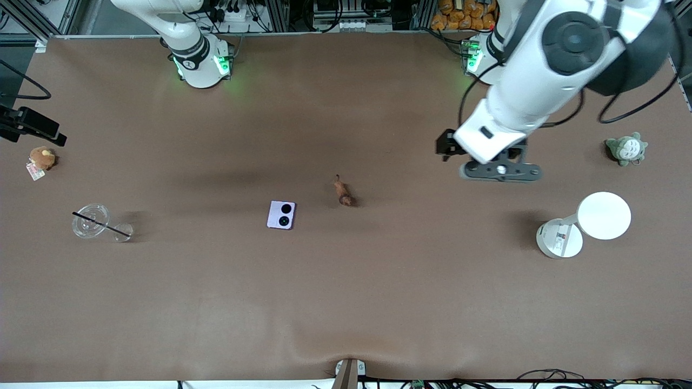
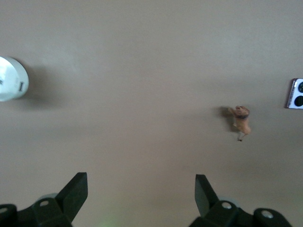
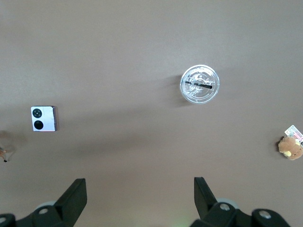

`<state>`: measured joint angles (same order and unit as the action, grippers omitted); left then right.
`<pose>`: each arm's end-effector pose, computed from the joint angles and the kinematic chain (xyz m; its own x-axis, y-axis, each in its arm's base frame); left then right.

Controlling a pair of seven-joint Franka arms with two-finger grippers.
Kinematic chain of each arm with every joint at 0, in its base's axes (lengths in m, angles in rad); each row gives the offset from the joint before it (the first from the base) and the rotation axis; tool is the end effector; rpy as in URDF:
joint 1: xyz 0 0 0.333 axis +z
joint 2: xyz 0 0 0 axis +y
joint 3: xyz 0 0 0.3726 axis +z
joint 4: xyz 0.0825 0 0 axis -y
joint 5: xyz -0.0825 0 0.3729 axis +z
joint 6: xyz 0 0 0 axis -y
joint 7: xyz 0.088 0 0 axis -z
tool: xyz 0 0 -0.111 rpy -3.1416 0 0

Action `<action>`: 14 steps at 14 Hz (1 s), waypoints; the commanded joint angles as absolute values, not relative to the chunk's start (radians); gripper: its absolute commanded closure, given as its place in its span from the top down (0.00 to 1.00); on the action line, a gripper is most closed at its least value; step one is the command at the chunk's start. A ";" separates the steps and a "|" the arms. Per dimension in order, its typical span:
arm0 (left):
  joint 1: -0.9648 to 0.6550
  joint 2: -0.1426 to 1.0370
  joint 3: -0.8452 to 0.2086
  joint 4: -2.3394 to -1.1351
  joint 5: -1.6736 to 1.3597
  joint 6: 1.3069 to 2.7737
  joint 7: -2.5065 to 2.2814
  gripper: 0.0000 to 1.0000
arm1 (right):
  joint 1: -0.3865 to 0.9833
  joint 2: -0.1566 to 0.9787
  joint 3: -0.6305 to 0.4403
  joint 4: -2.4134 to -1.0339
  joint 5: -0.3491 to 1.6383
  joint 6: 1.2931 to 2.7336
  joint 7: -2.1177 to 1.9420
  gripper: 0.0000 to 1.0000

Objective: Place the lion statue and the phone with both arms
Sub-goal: 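Move the left gripper out toward the brown lion statue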

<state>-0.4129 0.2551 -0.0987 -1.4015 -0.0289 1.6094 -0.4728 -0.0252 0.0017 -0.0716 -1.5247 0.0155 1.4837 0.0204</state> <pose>0.5563 -0.3057 0.6087 0.9972 -0.0352 -0.0654 -0.0335 -0.9991 0.0268 0.5329 -0.0499 0.6898 0.9924 -0.1155 -0.0430 -0.1162 -0.9931 -0.0145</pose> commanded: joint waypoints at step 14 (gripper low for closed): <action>-0.659 0.518 -0.091 -1.285 -0.038 1.851 -0.799 1.00 | -0.037 -0.002 -0.061 -1.516 0.008 1.473 0.023 1.00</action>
<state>-0.6249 0.4694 -0.1010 -1.3268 -0.0290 1.8326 -0.7617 -0.0252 0.0017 -0.0717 -1.5246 0.0155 1.4836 0.0204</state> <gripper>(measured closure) 0.000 0.000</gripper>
